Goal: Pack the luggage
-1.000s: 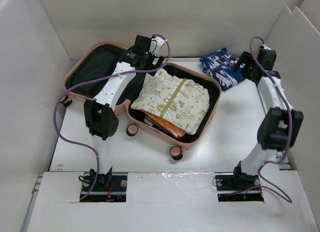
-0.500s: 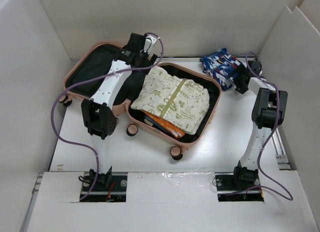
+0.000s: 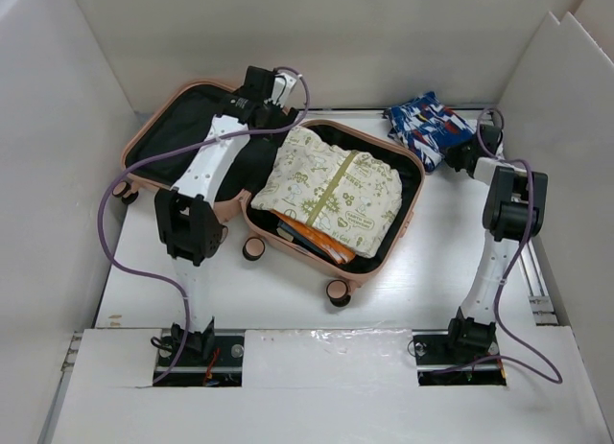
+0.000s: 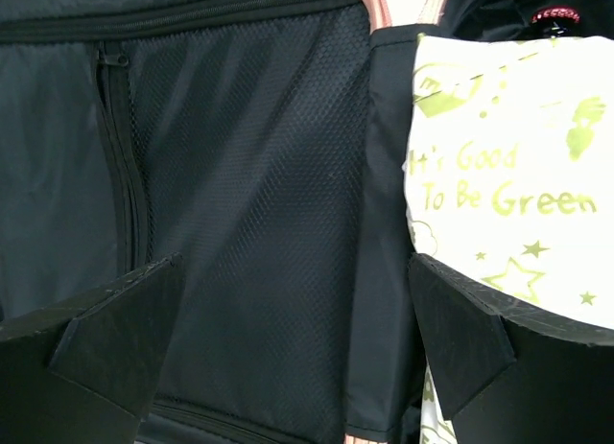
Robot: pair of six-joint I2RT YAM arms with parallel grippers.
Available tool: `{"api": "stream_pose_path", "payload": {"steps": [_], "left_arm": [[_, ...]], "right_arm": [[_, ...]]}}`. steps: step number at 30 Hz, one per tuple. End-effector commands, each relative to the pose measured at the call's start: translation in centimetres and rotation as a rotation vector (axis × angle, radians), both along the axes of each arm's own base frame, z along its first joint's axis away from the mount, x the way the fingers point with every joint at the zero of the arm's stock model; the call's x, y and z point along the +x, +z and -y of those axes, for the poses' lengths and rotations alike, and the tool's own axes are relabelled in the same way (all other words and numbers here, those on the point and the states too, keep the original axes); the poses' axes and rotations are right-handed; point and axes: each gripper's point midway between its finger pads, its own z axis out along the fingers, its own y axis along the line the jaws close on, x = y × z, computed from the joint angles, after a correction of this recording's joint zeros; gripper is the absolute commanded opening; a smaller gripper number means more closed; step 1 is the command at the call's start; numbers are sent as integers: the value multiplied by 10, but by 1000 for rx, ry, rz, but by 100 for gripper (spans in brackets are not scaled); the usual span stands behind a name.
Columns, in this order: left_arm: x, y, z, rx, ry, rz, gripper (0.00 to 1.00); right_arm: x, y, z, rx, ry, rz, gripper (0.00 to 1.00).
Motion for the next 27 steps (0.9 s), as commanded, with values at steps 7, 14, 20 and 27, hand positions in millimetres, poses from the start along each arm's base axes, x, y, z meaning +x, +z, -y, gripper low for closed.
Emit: {"api": "stream_pose_path", "payload": {"steps": [7, 14, 20, 27], "left_arm": [[-17, 35, -10, -61, 18, 46, 100], [-29, 32, -27, -76, 49, 43, 100], [-43, 20, -27, -109, 56, 23, 100], [-59, 32, -30, -132, 47, 68, 100]], "right_arm": [[6, 66, -27, 15, 181, 225, 0], [-5, 195, -24, -31, 127, 449, 0], [-6, 261, -33, 17, 68, 561, 0], [-6, 340, -92, 96, 103, 704, 0]]}}
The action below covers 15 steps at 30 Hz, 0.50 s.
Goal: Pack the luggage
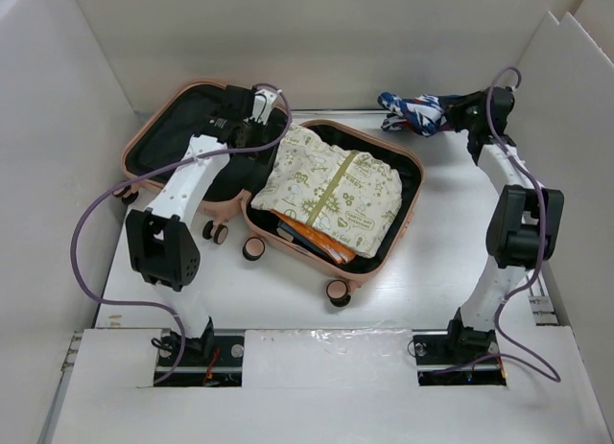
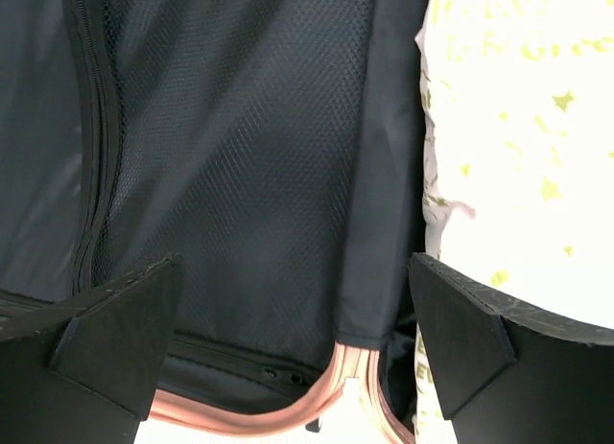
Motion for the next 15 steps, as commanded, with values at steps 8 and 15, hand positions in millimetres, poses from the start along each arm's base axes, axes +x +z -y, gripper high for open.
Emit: {"api": "stream_pose_path", "payload": {"steps": [8, 15], "left_arm": [[-15, 42, -18, -38, 41, 128, 100], [-17, 51, -28, -47, 86, 161, 100]], "right_arm": [[-51, 236, -141, 64, 222, 515, 0], [-136, 238, -219, 106, 426, 540, 0]]}}
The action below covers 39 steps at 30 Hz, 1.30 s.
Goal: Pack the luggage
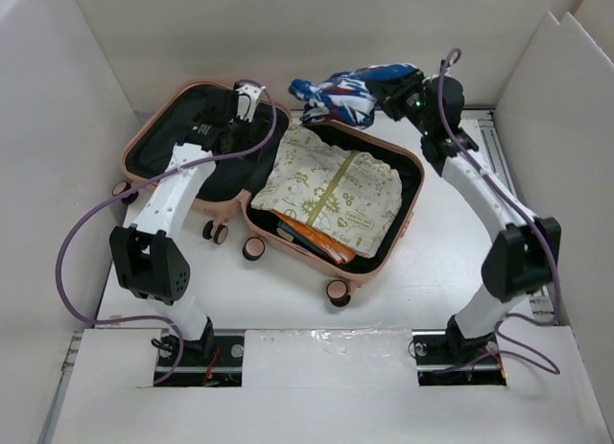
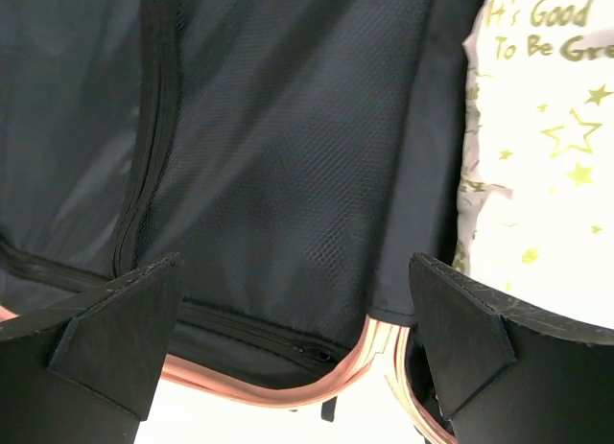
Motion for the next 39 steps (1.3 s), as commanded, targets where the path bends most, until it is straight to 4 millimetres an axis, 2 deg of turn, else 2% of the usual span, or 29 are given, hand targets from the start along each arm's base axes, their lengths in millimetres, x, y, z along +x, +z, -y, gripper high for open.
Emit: {"api": "stream_pose_path", "payload": {"steps": [1, 2, 4, 5, 8, 9, 11, 12, 13, 14, 15, 16, 18, 19, 20, 22, 23, 25, 27, 28, 30, 32, 33, 34, 35, 36, 37, 38, 39], "left_arm": [[-5, 28, -6, -27, 34, 83, 100], [-5, 28, -6, -27, 34, 83, 100], [-7, 24, -6, -24, 34, 73, 100], [-7, 24, -6, -24, 34, 73, 100], [-7, 22, -6, -21, 34, 61, 100], [-10, 19, -5, -23, 25, 43, 100], [-9, 22, -3, -29, 18, 39, 100], [-11, 20, -4, -25, 18, 27, 100], [-11, 20, -4, -25, 18, 27, 100], [-12, 24, -7, -17, 32, 41, 100], [-12, 25, -9, -11, 39, 43, 100], [-13, 28, -9, -7, 33, 52, 100], [-16, 36, -5, -4, 26, 66, 100], [-17, 36, 1, 2, -4, 65, 100], [-22, 42, 20, -12, -63, 83, 100], [-26, 51, 41, -3, -131, 118, 100], [-32, 60, 64, -10, -191, 153, 100], [-38, 68, 85, -7, -255, 178, 100], [-46, 74, 114, -33, -329, 194, 100], [-46, 79, 123, -44, -350, 201, 100], [-43, 70, 137, -47, -379, 184, 100], [-39, 56, 141, -52, -367, 152, 98], [-37, 49, 143, -53, -362, 134, 96], [-30, 34, 141, -22, -338, 110, 95], [-30, 16, 138, 0, -321, 67, 93], [-29, 5, 134, 11, -312, 43, 90], [-31, -5, 131, 26, -305, 23, 88], [-36, -29, 128, 44, -306, -18, 86], [-35, -41, 123, 50, -297, -32, 84]], "right_arm": [[-80, 105, -18, 112, 106, 302, 0], [-97, 91, -17, 88, 107, 288, 0], [-114, 61, -22, 64, 119, 217, 0], [-127, 23, -25, 45, 129, 140, 0], [-150, -53, -32, -7, 155, -34, 0], [-164, -97, -31, -22, 164, -134, 0], [-180, -139, -27, -26, 181, -233, 0], [-192, -168, -21, -52, 181, -285, 0], [-200, -179, -21, -72, 200, -310, 6], [-208, -188, -21, -97, 227, -330, 21], [-214, -201, -14, -133, 231, -367, 40], [-221, -207, -8, -183, 243, -372, 62], [-227, -224, 14, -252, 213, -435, 72], [-225, -214, 25, -332, 208, -378, 75], [-224, -211, 35, -386, 193, -366, 77], [-224, -211, 58, -519, 170, -373, 77], [-217, -188, 64, -626, 193, -299, 77], [-218, -167, 82, -792, 192, -287, 77], [-219, -149, 88, -871, 169, -252, 77], [-215, -143, 96, -903, 131, -240, 74], [-207, -125, 93, -913, 105, -162, 64], [-196, -120, 88, -890, 113, -120, 52], [-182, -122, 81, -887, 130, -93, 46], [-175, -121, 75, -877, 147, -78, 43], [-171, -127, 67, -866, 184, -79, 38], [-164, -124, 55, -858, 207, -46, 35], [-154, -139, 47, -868, 243, -66, 28], [-151, -147, 39, -862, 277, -70, 25], [-148, -153, 27, -856, 299, -67, 22]]}}
